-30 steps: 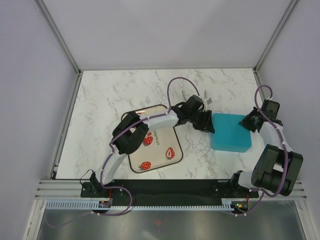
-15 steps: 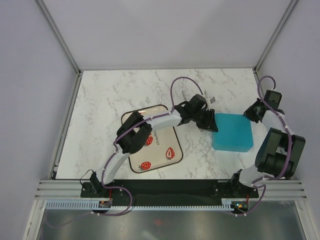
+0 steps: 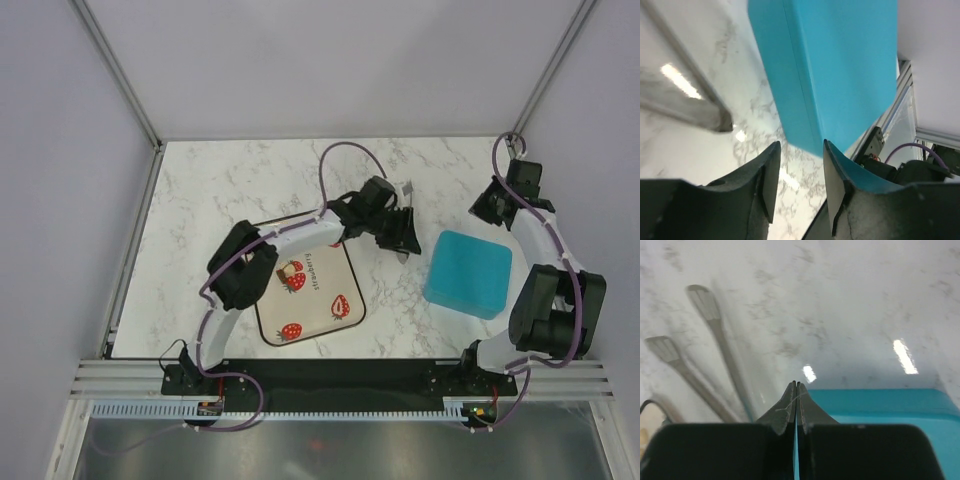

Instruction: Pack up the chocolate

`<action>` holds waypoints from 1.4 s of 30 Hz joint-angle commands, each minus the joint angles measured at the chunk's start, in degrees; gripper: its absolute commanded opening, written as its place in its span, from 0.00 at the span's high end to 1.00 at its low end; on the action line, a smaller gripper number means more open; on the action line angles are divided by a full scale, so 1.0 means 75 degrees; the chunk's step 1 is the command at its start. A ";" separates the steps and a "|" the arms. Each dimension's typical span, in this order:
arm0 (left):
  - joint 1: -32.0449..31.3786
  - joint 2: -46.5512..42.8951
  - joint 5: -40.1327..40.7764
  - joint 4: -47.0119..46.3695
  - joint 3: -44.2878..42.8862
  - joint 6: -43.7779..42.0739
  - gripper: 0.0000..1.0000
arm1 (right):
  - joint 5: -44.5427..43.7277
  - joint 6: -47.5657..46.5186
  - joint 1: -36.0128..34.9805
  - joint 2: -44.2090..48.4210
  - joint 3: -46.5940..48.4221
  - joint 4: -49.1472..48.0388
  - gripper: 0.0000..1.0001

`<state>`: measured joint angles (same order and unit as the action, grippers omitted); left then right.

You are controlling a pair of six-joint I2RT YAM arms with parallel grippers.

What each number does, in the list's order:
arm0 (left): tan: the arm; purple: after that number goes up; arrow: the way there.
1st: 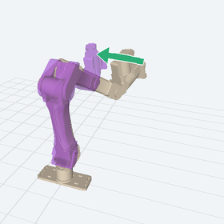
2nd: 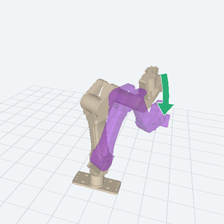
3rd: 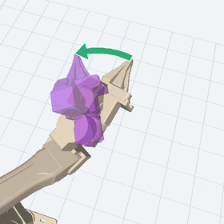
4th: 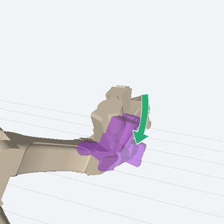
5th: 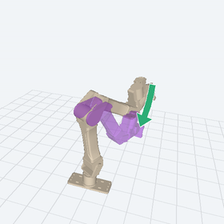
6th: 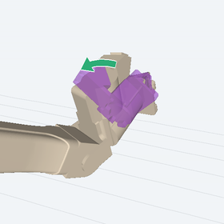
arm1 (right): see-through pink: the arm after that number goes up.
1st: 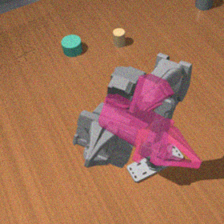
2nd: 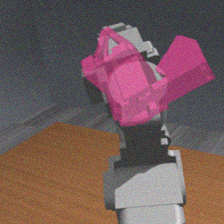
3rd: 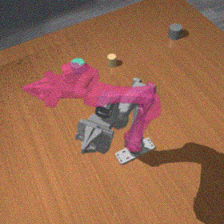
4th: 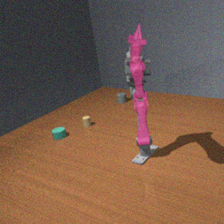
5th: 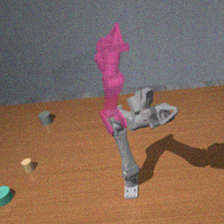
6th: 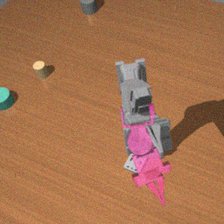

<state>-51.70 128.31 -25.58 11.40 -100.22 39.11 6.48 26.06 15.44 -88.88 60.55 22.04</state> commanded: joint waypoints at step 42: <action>0.1538 -0.9256 0.2156 0.0695 0.5336 -0.2133 0.00 | -0.2095 -0.0206 -0.4764 0.3307 -0.0831 0.1304 0.02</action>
<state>-40.47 61.67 -12.23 17.63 -60.99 25.58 -6.35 25.02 -18.00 -66.83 56.07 30.76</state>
